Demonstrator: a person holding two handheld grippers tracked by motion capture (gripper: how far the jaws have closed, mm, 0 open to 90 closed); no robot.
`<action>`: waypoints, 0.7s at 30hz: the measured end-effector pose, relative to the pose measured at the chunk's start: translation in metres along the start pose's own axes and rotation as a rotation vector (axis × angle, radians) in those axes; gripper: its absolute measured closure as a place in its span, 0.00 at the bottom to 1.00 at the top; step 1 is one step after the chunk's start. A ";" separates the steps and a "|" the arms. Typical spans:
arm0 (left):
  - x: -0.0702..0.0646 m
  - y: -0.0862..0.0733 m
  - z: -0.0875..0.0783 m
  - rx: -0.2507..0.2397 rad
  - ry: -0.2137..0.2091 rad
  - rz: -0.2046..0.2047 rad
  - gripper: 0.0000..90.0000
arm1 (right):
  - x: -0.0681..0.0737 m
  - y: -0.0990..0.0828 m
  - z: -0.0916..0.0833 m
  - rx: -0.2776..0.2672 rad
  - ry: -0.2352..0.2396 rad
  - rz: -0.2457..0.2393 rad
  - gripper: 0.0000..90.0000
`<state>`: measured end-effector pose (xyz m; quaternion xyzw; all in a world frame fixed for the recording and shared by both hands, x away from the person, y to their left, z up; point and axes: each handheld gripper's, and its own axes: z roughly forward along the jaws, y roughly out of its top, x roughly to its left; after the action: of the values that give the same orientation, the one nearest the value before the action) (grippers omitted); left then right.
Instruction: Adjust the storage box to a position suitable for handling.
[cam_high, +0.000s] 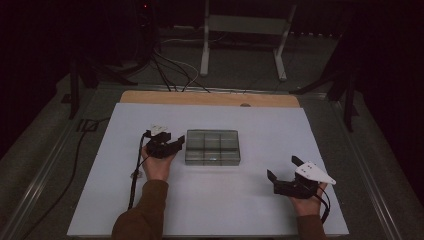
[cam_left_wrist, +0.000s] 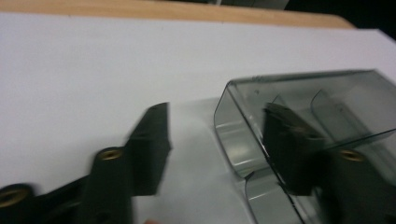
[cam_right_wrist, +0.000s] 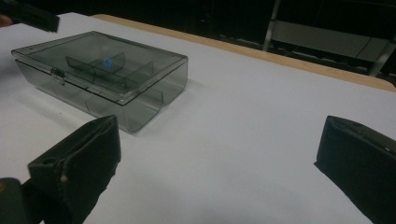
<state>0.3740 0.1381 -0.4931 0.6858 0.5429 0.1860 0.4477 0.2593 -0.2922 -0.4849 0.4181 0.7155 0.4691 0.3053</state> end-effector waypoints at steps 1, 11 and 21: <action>0.000 0.000 0.000 0.000 0.000 0.000 0.35 | 0.000 0.000 0.000 0.000 0.000 0.000 0.00; -0.004 0.006 -0.022 -0.048 -0.063 0.066 0.03 | 0.000 0.000 0.001 0.002 0.001 -0.002 0.00; -0.012 0.006 -0.037 -0.060 -0.142 0.104 0.03 | 0.000 0.000 0.000 0.001 -0.001 -0.002 0.00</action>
<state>0.3461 0.1421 -0.4661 0.7108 0.4676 0.1761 0.4952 0.2595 -0.2917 -0.4852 0.4178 0.7160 0.4683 0.3057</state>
